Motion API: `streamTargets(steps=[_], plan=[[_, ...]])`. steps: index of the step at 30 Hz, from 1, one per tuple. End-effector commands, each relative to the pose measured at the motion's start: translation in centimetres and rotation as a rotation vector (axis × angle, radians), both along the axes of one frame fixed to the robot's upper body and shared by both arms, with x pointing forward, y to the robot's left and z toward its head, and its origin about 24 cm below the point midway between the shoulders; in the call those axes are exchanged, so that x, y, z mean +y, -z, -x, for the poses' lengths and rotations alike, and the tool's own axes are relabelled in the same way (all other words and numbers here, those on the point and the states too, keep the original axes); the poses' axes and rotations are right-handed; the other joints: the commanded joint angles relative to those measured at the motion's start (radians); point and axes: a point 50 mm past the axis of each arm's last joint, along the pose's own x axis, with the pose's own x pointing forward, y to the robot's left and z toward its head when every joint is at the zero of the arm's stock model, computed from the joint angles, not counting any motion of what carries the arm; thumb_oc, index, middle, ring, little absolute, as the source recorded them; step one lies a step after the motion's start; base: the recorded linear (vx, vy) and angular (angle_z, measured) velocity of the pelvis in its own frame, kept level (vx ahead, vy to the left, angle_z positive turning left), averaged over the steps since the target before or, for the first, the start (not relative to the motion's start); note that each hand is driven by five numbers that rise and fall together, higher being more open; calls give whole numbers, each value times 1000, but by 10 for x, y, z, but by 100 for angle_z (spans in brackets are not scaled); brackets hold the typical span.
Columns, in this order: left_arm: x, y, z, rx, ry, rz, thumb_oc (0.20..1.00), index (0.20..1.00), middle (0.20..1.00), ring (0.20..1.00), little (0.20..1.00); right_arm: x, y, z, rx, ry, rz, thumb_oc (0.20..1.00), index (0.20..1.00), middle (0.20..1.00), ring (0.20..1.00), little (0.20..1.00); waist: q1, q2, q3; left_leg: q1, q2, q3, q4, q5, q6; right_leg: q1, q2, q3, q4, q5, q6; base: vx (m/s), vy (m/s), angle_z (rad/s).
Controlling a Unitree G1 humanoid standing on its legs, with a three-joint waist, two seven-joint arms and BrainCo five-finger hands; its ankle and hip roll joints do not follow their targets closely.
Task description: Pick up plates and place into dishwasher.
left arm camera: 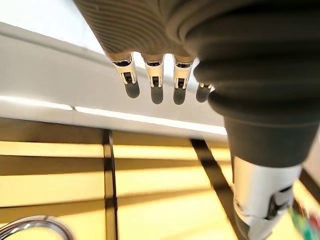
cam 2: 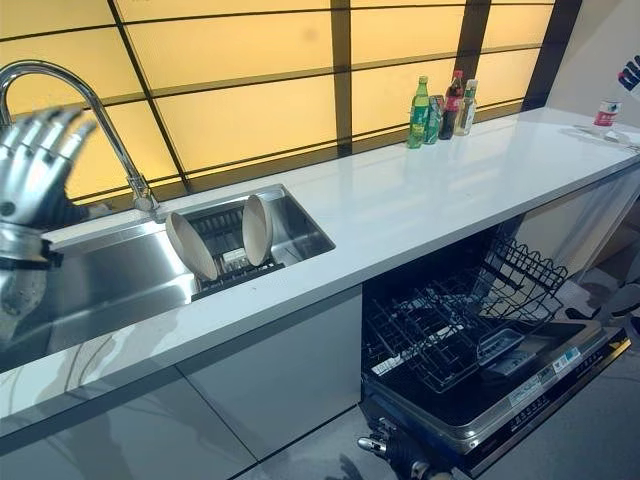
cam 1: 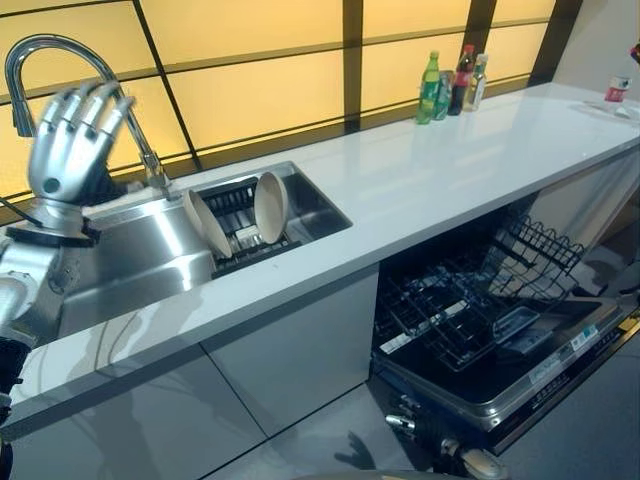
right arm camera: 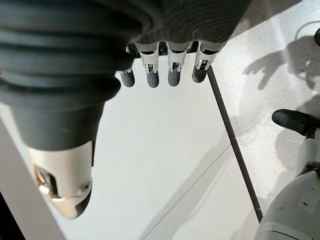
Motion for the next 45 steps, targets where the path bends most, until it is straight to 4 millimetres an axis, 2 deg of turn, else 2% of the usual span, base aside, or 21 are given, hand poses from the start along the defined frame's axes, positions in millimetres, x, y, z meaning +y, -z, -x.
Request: streamTargets(steps=[1,8,19,32,40,45], plan=[[15,-31,1,-77,-111,-106,1000,1000,1000,1000,1000,9,-8,-15,-60,-55,-51,1000,1000,1000,1000,1000,-19,-23,50,36,-50,73,9,-98,24,-10,-63,105,13,-33,102,78,117,-6],[31,-15,-7,23,-246,-137,1000,1000,1000,1000,1000,-1,-13,-21,-68,-72,-28,1000,1000,1000,1000,1000,-39,-21,87,13,-51,81,9,-89,28,-50,-67,125,18,-21,106,26,119,-8],[48,-22,-20,33,-420,-235,1000,1000,1000,1000,1000,-7,-31,-49,-158,-103,-5,1000,1000,1000,1000,1000,-74,-16,183,-57,-52,92,9,-67,29,-142,-61,165,35,0,106,-79,71,-7],[46,-30,-35,37,-476,-383,1000,1000,1000,1000,1000,-14,-43,-72,-222,-74,6,1000,1000,1000,1000,1000,-82,-22,237,-102,-51,98,10,-49,24,-188,-64,168,38,16,109,-51,18,-2],[55,-11,-38,193,-536,-438,1000,1000,1000,1000,1000,-22,-49,-81,-251,-17,5,1000,1000,1000,1000,1000,-93,-27,253,-113,-52,107,12,-46,24,-203,-67,170,42,24,113,-25,20,0],[57,-8,-42,244,-576,-413,1000,1000,1000,1000,1000,-24,-58,-91,-301,22,-26,1000,1000,1000,1000,1000,-97,-33,265,-120,-53,112,12,-43,24,-214,-67,175,43,30,114,-44,25,-1]])
